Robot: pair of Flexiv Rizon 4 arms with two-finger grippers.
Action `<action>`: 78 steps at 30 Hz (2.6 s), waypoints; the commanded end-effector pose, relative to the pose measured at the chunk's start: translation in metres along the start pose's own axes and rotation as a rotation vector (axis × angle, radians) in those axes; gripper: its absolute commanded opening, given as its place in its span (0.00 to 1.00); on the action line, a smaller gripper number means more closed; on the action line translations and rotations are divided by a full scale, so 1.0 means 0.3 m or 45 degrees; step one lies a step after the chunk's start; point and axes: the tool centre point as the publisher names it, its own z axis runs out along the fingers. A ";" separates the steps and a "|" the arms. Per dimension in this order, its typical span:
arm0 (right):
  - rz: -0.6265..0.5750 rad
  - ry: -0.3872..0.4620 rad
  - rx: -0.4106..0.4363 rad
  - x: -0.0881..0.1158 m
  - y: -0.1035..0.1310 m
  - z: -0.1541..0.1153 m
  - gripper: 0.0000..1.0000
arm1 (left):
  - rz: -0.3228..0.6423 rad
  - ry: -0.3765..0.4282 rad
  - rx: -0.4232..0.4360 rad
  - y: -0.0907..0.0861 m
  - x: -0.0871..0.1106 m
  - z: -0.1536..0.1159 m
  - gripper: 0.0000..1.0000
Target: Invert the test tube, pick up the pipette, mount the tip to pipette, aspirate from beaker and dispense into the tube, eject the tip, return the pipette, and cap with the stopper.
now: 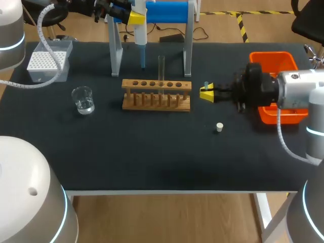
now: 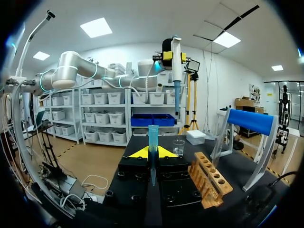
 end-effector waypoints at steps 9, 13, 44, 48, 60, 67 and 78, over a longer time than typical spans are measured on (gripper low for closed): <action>-0.034 0.008 -0.061 -0.040 -0.016 0.137 0.00 | 0.000 -0.001 0.000 -0.002 0.004 -0.003 0.00; -0.033 0.033 -0.101 -0.043 -0.013 0.182 0.00 | 0.000 -0.001 0.000 -0.002 0.004 -0.003 0.00; -0.014 0.043 -0.133 -0.043 -0.013 0.199 0.00 | 0.000 -0.001 0.000 -0.002 0.004 -0.003 0.00; -0.014 0.043 -0.133 -0.043 -0.013 0.199 0.00 | 0.000 -0.001 0.000 -0.002 0.004 -0.003 0.00; 0.007 0.033 -0.114 -0.076 -0.012 0.244 0.00 | 0.000 -0.001 0.000 -0.002 0.004 -0.003 0.00; 0.032 0.043 -0.104 -0.097 -0.035 0.291 0.00 | 0.000 -0.001 0.000 -0.002 0.004 -0.003 0.00; 0.014 0.053 -0.081 -0.147 -0.048 0.354 0.00 | 0.000 -0.001 0.000 -0.002 0.004 -0.003 0.00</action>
